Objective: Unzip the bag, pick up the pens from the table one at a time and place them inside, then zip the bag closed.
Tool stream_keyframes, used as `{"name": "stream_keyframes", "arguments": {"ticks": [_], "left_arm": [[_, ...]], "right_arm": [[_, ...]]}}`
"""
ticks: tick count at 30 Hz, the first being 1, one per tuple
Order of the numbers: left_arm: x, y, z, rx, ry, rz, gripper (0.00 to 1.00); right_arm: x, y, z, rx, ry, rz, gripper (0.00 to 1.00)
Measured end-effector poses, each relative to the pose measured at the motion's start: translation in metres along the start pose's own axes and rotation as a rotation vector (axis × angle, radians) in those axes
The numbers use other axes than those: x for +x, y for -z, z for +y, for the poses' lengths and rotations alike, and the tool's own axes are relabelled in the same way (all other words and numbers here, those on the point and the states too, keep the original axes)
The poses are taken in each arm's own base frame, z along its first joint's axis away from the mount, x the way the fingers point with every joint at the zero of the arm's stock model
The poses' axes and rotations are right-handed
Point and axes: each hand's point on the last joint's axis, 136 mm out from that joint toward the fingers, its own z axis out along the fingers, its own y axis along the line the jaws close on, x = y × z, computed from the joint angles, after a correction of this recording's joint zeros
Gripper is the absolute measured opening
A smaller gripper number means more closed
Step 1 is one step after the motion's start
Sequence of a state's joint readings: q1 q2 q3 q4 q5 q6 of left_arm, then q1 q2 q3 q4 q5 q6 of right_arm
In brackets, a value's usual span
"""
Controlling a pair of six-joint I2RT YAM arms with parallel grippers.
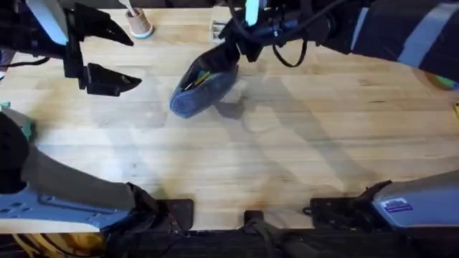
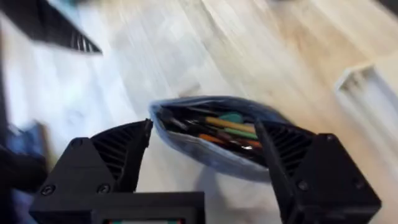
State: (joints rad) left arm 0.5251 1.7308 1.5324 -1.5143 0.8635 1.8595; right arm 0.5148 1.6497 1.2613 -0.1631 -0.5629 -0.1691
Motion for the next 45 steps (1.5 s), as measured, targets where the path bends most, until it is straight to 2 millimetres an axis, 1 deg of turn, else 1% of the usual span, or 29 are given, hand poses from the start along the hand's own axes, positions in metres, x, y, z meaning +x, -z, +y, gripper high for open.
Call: {"name": "stream_keyframes", "arguments": {"ticks": [2,5,8,12,15,21,24,28,34,35,39,45], "left_arm": [[0.003,-0.004,-0.001,0.013,0.012,-0.004,0.993],[0.011,-0.013,-0.003,0.05,0.035,-0.012,0.995],[0.019,-0.026,-0.008,0.098,0.049,-0.022,0.995],[0.029,-0.038,-0.015,0.146,0.048,-0.031,0.994],[0.036,-0.043,-0.016,0.164,0.048,-0.028,0.993],[0.046,-0.05,-0.014,0.181,0.054,-0.03,0.995],[0.05,-0.053,-0.014,0.19,0.058,-0.031,0.995],[0.055,-0.054,-0.014,0.198,0.045,-0.01,0.994],[0.06,-0.053,-0.016,0.21,0.038,0.017,0.994],[0.06,-0.053,-0.017,0.212,0.035,0.02,0.994],[0.061,-0.053,-0.017,0.212,0.035,0.022,0.994],[0.062,-0.053,-0.017,0.215,0.035,0.028,0.994]], "right_arm": [[0.0,-0.001,0.0,0.0,-0.164,0.001,0.994],[0.004,-0.005,-0.001,-0.002,-0.319,0.009,0.994],[0.012,-0.013,0.0,-0.014,-0.407,0.031,0.994],[0.02,-0.026,0.006,-0.059,-0.478,0.059,0.994],[0.026,-0.035,0.01,-0.083,-0.509,0.075,0.994],[0.028,-0.068,0.022,-0.181,-0.547,0.058,0.994],[0.039,-0.083,0.031,-0.22,-0.589,0.087,0.994],[0.054,-0.096,0.043,-0.257,-0.629,0.138,0.994],[0.068,-0.1,0.053,-0.269,-0.64,0.194,0.994],[0.077,-0.101,0.06,-0.265,-0.623,0.23,0.994],[0.077,-0.104,0.068,-0.274,-0.593,0.234,0.994],[0.073,-0.105,0.08,-0.317,-0.56,0.224,0.994]]}}
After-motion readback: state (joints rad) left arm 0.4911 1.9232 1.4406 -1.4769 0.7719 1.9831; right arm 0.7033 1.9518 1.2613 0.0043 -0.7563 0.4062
